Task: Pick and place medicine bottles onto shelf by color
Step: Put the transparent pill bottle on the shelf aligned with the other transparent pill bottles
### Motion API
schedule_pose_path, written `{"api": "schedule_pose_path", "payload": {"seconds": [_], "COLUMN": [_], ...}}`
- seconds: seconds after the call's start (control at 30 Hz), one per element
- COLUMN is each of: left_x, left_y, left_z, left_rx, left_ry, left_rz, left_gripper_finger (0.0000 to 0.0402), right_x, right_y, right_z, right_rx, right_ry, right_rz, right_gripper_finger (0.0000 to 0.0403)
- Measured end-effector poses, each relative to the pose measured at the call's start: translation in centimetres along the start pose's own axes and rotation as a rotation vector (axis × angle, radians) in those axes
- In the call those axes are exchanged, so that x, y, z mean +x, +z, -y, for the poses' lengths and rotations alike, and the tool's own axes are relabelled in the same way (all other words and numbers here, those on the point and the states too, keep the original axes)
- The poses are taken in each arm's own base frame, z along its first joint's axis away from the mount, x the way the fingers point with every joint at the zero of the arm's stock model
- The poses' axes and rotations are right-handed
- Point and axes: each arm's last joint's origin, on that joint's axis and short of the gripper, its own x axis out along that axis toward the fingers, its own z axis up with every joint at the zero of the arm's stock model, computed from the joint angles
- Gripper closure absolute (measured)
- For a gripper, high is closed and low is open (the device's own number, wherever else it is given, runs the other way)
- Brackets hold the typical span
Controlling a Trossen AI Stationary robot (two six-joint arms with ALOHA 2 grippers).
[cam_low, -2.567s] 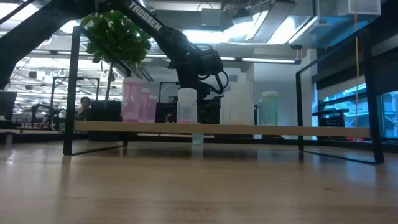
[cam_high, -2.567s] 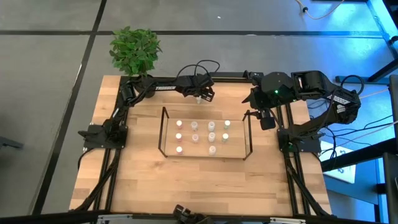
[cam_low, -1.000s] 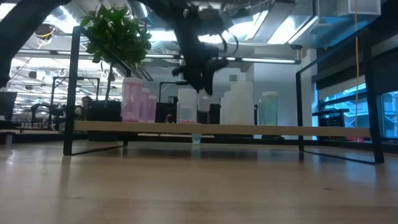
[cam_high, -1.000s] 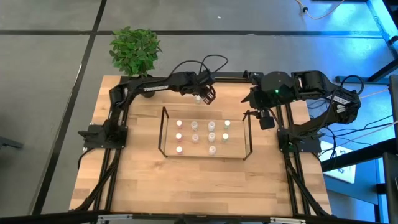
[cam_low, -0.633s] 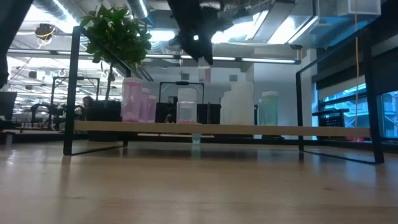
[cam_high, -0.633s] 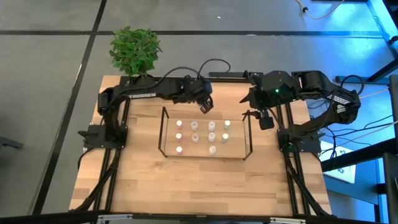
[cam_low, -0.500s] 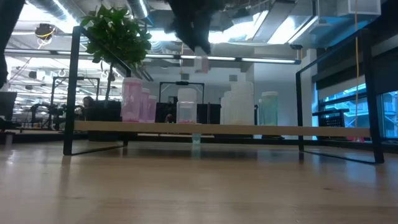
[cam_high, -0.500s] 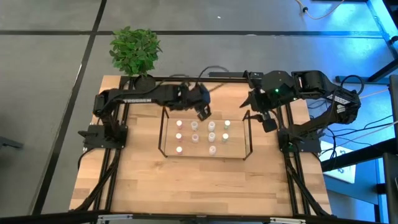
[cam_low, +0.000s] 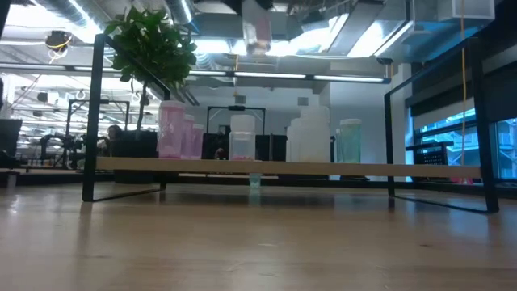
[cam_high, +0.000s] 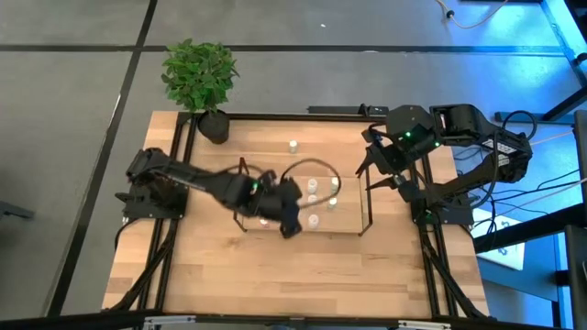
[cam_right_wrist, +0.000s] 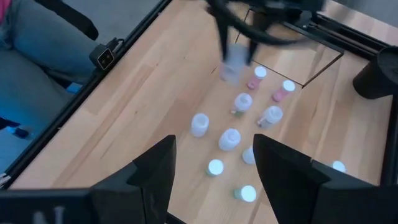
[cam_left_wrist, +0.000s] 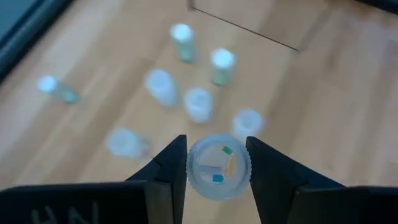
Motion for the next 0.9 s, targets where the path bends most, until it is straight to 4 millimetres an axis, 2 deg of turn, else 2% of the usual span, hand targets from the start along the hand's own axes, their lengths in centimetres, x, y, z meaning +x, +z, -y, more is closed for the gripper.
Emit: {"api": "schedule_pose_path", "payload": {"seconds": [0.17, 0.33, 0.43, 0.6, 0.9], "left_x": [-1.3, -1.8, -1.2, 0.8, 2.8], "left_y": [-2.1, -3.7, -4.5, -5.9, -6.6], "left_z": [2.6, 4.2, 5.0, 5.7, 6.3], "left_rx": [0.011, 0.011, -0.003, 0.001, 0.019], "left_ry": [-0.058, -0.077, -0.082, -0.033, 0.002], "left_rz": [-0.008, -0.017, -0.019, -0.07, -0.098], "left_gripper_finger": [0.0278, 0.0278, 0.0278, 0.0278, 0.0278], "right_x": [0.0, 0.0, 0.0, 0.0, 0.0], "right_y": [0.0, 0.0, 0.1, 0.1, 0.2], "right_z": [0.0, 0.0, 0.0, 0.0, 0.1], "right_rx": [0.0, -0.001, -0.003, -0.003, -0.006], "right_ry": [-0.001, -0.002, -0.005, -0.006, -0.009], "right_rz": [0.001, 0.003, 0.007, 0.009, 0.015], "right_gripper_finger": [0.0186, 0.0186, 0.0186, 0.0186, 0.0186]}}
